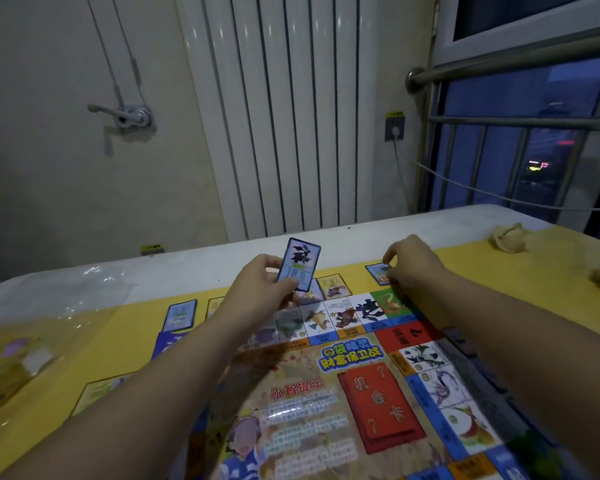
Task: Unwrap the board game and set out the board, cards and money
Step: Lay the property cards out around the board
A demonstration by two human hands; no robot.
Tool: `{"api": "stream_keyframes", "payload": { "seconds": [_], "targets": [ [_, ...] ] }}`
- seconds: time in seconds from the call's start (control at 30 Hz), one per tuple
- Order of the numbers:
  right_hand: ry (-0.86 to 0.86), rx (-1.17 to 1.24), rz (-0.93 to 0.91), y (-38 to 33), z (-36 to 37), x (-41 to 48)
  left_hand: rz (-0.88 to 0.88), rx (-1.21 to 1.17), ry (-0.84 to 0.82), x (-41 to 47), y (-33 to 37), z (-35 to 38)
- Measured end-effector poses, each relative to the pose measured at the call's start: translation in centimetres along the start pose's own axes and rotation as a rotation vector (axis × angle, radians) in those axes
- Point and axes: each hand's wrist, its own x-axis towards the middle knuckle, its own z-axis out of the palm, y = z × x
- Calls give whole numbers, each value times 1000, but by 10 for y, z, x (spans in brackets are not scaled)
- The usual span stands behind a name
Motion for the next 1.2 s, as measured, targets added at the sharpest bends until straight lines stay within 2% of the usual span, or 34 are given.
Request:
{"api": "stream_keyframes", "payload": {
  "seconds": [0.07, 0.1, 0.17, 0.2, 0.27, 0.37, 0.43, 0.5, 0.57, 0.67, 0.73, 0.97, 1.2],
  "targets": [
    [52, 191, -87, -14, -15, -8, 82, 191, -24, 5, 5, 0],
    [22, 340, -136, -23, -26, -13, 121, 253, -47, 9, 7, 1],
    [-187, 578, -233, -42, -50, -28, 190, 337, -101, 15, 13, 6],
    [-302, 596, -279, -50, -59, -36, 219, 360, -128, 18, 15, 9],
    [-408, 499, -348, -59, -69, -46, 270, 390, -159, 24, 22, 16],
    [-423, 483, -339, -55, -72, -46, 287, 420, -98, 33, 28, 28],
    [-393, 538, -291, -44, -70, -40, 276, 456, -18, 37, 24, 36],
    [-283, 550, -232, -32, -66, -34, 286, 630, -18, 39, 15, 45],
    [-177, 522, -171, -23, -57, -28, 270, 819, -131, 39, 6, 55],
    [-181, 423, -149, -21, -39, -20, 237, 991, -338, 38, 1, 63],
    [-190, 349, -150, -24, -28, -17, 228, 1045, -417, 40, -2, 64],
    [-226, 177, -193, -26, -6, -16, 199, 1019, -451, 43, -19, 64],
    [-305, 140, -227, -28, -5, -13, 220, 1033, -449, 45, -22, 63]
  ]
}}
